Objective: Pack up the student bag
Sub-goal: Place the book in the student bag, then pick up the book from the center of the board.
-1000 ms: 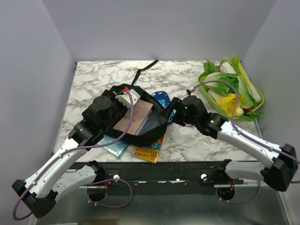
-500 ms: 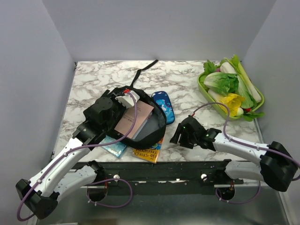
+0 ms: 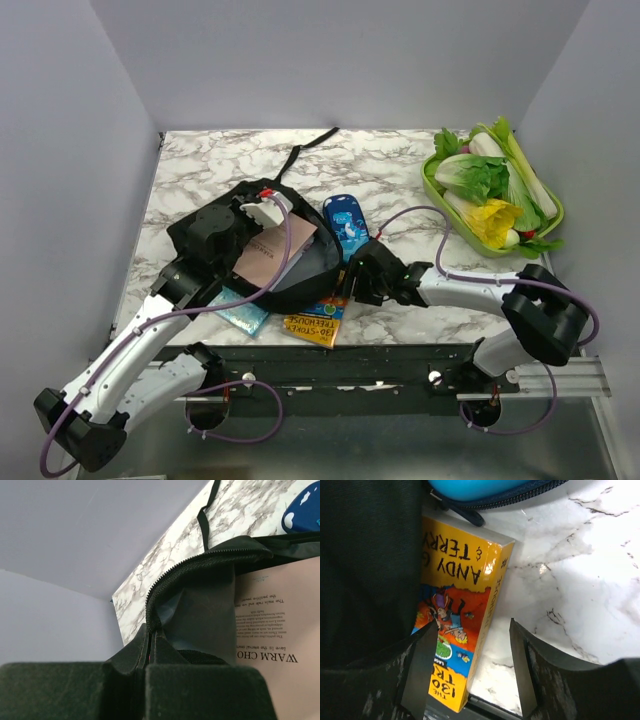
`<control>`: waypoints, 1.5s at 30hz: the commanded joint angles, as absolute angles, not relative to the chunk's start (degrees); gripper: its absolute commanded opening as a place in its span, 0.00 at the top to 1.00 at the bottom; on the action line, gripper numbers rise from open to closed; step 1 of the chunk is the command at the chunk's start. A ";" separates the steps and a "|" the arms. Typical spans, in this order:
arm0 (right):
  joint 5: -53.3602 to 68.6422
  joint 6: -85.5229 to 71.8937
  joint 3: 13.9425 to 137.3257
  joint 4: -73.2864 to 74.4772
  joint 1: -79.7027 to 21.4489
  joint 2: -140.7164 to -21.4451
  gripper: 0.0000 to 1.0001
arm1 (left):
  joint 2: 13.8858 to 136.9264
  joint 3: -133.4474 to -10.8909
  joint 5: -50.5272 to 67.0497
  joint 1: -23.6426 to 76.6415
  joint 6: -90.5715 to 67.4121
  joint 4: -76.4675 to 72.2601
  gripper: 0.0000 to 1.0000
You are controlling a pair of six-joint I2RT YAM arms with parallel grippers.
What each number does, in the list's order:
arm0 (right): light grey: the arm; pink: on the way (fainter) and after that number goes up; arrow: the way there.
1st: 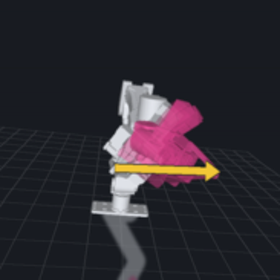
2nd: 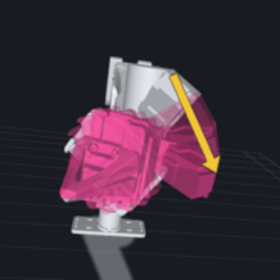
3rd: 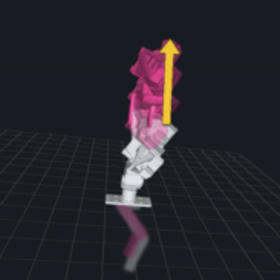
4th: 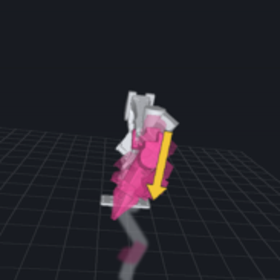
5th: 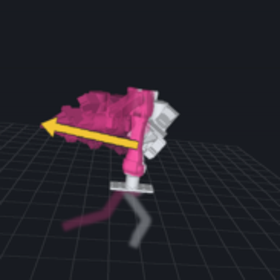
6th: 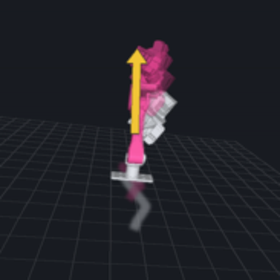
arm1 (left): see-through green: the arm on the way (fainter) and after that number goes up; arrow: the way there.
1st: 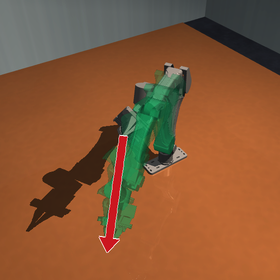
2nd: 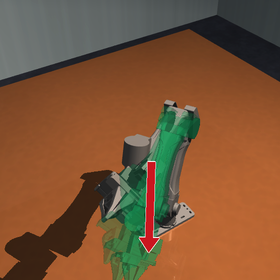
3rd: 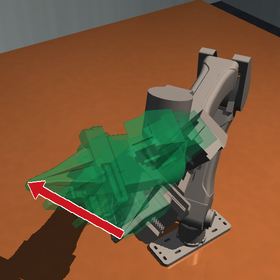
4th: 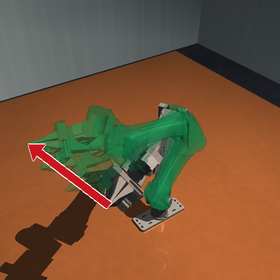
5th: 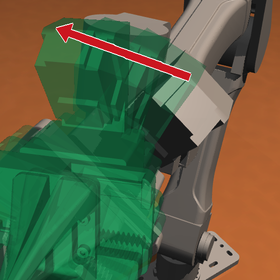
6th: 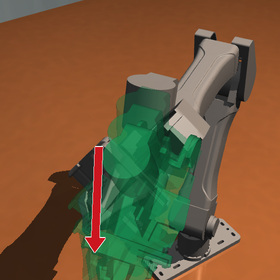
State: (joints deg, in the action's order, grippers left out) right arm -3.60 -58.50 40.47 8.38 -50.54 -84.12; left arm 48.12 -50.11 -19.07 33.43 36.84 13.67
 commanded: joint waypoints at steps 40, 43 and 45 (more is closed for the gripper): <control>-6.16 -61.35 40.69 0.62 -51.15 -85.17 0.46 | 49.56 -45.18 36.22 40.95 52.02 58.28 0.20; -5.80 -61.61 41.04 0.53 -51.15 -84.73 0.47 | 52.99 -44.12 30.53 41.22 52.56 55.04 0.26; -5.89 -62.22 40.87 0.70 -51.24 -84.90 0.47 | 54.05 -42.90 28.57 41.31 53.95 54.14 0.33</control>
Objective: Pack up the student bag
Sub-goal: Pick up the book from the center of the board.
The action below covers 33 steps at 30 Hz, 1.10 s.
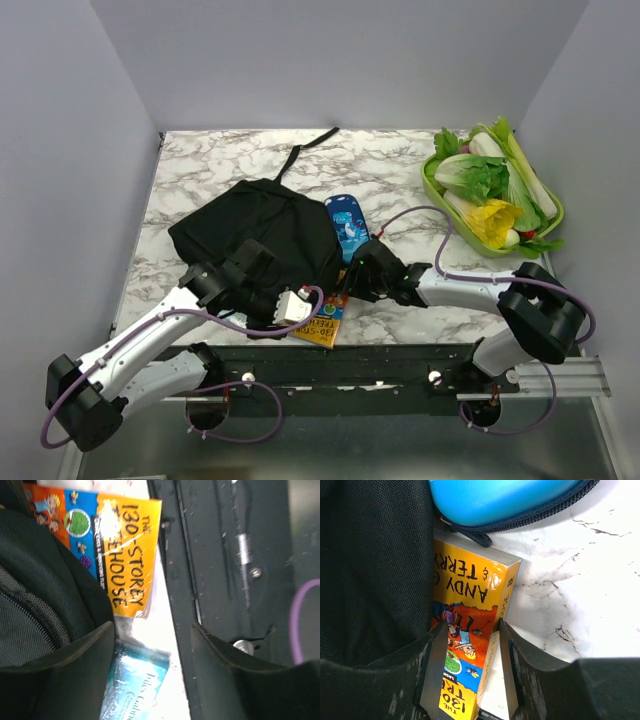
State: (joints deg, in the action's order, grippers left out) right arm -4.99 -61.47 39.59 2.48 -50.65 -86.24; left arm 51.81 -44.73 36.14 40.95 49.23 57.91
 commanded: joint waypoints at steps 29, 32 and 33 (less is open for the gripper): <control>3.42 -63.81 29.55 -19.76 -51.33 -87.63 0.45 | 65.74 -30.58 13.80 51.59 52.21 22.77 0.50; 5.88 -64.16 26.47 -26.09 -51.33 -85.79 0.45 | 67.76 -31.46 14.06 53.70 51.24 20.31 0.51; 6.32 -64.25 25.76 -29.06 -51.33 -85.17 0.45 | 68.20 -31.73 14.58 54.14 50.46 19.87 0.51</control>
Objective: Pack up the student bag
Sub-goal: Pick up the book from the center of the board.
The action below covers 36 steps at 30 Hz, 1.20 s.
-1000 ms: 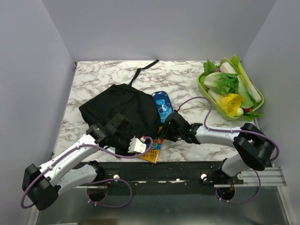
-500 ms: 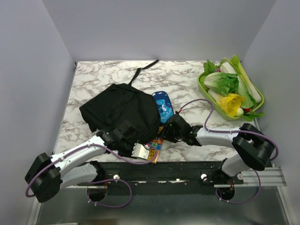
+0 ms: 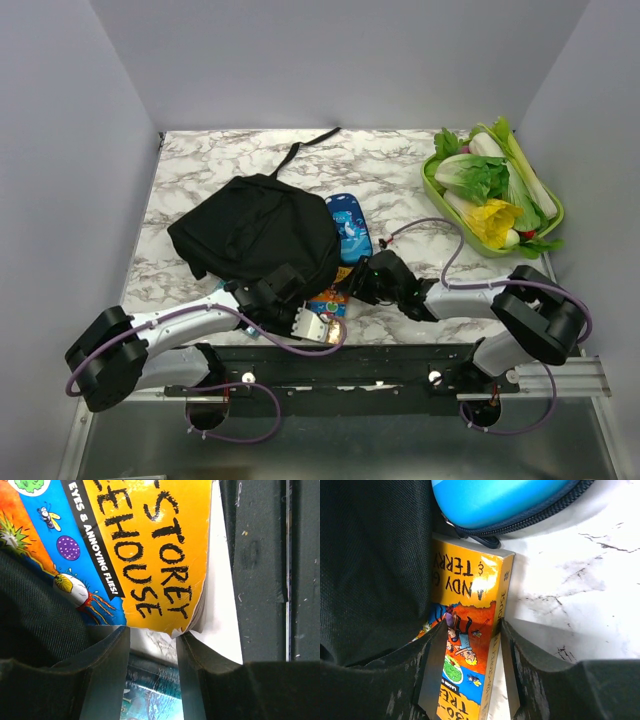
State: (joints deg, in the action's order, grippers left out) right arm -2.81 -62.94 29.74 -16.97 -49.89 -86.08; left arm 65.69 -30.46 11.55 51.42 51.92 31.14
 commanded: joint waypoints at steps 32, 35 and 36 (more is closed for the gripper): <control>9.86 -57.84 22.67 -21.82 -51.42 -68.75 0.82 | 65.57 -41.03 13.79 57.22 37.46 22.92 0.23; 6.87 -56.26 23.20 -12.85 -51.33 -63.03 0.88 | 64.43 -47.36 15.73 56.78 32.90 28.64 0.12; 6.16 -56.08 23.20 -9.53 -51.33 -61.54 0.89 | 64.16 -49.98 15.56 56.17 31.83 29.35 0.11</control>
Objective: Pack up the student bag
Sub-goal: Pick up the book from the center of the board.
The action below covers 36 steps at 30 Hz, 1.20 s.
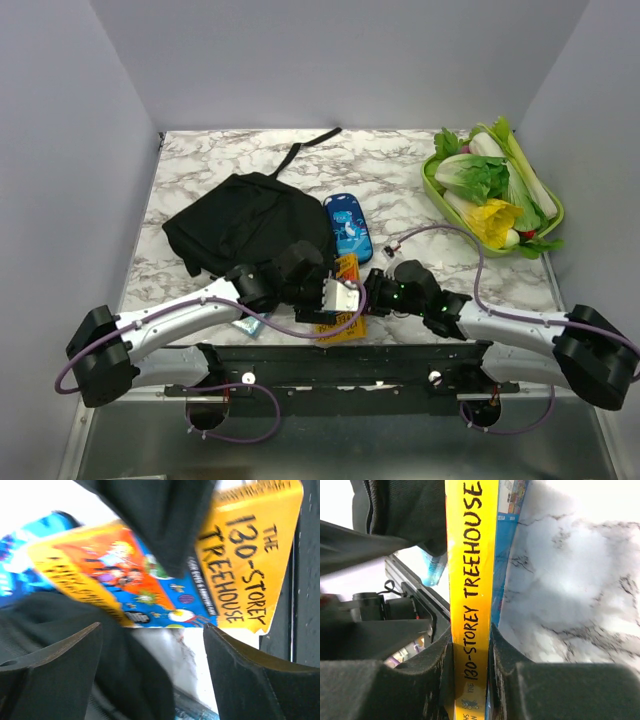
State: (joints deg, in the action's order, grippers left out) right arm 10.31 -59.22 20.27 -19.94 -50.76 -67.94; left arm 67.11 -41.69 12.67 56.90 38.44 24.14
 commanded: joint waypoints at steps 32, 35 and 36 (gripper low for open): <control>1.41 -53.35 22.76 6.94 -51.24 -39.55 0.97 | 60.38 -43.68 -0.80 44.92 24.70 12.47 0.10; 1.32 -53.35 23.29 7.21 -51.33 -40.16 0.97 | 60.38 -43.42 1.41 44.38 24.69 13.36 0.11; 1.49 -53.44 23.38 7.12 -51.33 -40.25 0.97 | 60.47 -43.07 1.23 44.38 25.05 13.27 0.12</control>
State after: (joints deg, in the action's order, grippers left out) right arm 2.68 -54.11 20.51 8.14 -50.96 -40.84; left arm 61.28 -42.65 -3.20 44.93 27.49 10.44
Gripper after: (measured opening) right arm 0.322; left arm 0.895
